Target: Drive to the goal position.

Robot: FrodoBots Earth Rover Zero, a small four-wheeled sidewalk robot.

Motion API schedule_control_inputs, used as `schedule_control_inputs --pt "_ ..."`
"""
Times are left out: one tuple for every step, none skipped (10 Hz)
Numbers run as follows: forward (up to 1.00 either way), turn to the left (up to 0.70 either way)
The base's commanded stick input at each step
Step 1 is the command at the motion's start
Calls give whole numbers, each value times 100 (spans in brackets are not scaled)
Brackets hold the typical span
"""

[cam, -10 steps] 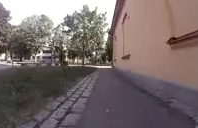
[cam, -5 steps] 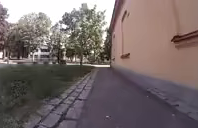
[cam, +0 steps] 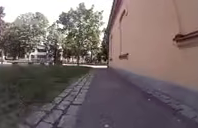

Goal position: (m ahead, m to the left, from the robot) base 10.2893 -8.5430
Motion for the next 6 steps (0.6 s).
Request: schedule_control_inputs --pt "44 5" --pt "44 5" --pt "44 5" --pt "44 5" --pt "44 5" --pt "44 5"
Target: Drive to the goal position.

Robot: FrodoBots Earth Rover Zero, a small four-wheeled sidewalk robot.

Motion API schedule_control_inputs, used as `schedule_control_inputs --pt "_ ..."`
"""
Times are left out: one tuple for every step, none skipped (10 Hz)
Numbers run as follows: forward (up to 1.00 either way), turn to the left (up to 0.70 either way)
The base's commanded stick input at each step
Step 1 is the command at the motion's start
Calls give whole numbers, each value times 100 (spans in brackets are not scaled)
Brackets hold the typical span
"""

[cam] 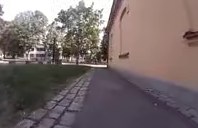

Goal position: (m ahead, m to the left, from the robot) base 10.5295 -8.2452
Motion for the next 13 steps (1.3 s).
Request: schedule_control_inputs --pt "44 5" --pt "44 5" --pt "44 5" --pt "44 5" --pt "44 5" --pt "44 5" --pt "44 5" --pt "44 5" --pt "44 5" --pt "44 5" --pt "44 5" --pt "44 5" --pt "44 5"
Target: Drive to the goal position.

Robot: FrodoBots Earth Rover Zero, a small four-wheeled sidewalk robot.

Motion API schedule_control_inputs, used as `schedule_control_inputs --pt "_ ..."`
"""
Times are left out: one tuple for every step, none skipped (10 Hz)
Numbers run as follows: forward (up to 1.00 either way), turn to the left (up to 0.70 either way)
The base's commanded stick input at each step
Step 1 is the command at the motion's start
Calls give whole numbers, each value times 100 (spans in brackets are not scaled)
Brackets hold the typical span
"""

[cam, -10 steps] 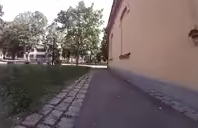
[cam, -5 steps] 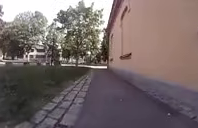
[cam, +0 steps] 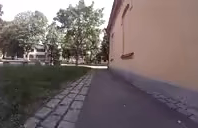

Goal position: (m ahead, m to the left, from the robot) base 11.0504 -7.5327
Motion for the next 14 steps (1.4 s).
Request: schedule_control_inputs --pt "44 5" --pt "44 5" --pt "44 5" --pt "44 5" --pt "44 5" --pt "44 5" --pt "44 5" --pt "44 5" --pt "44 5" --pt "44 5" --pt "44 5" --pt "44 5" --pt "44 5" --pt "44 5"
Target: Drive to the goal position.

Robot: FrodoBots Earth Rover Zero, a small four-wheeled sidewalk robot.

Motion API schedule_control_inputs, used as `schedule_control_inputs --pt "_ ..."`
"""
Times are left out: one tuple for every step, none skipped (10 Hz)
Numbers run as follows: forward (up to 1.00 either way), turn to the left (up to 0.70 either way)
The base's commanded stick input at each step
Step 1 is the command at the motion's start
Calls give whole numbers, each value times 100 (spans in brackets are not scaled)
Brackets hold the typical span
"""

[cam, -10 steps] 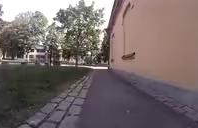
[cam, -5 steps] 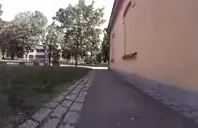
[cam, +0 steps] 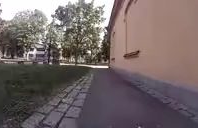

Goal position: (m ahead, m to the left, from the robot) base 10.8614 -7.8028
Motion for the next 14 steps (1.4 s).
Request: schedule_control_inputs --pt "44 5" --pt "44 5" --pt "44 5" --pt "44 5" --pt "44 5" --pt "44 5" --pt "44 5" --pt "44 5" --pt "44 5" --pt "44 5" --pt "44 5" --pt "44 5" --pt "44 5" --pt "44 5"
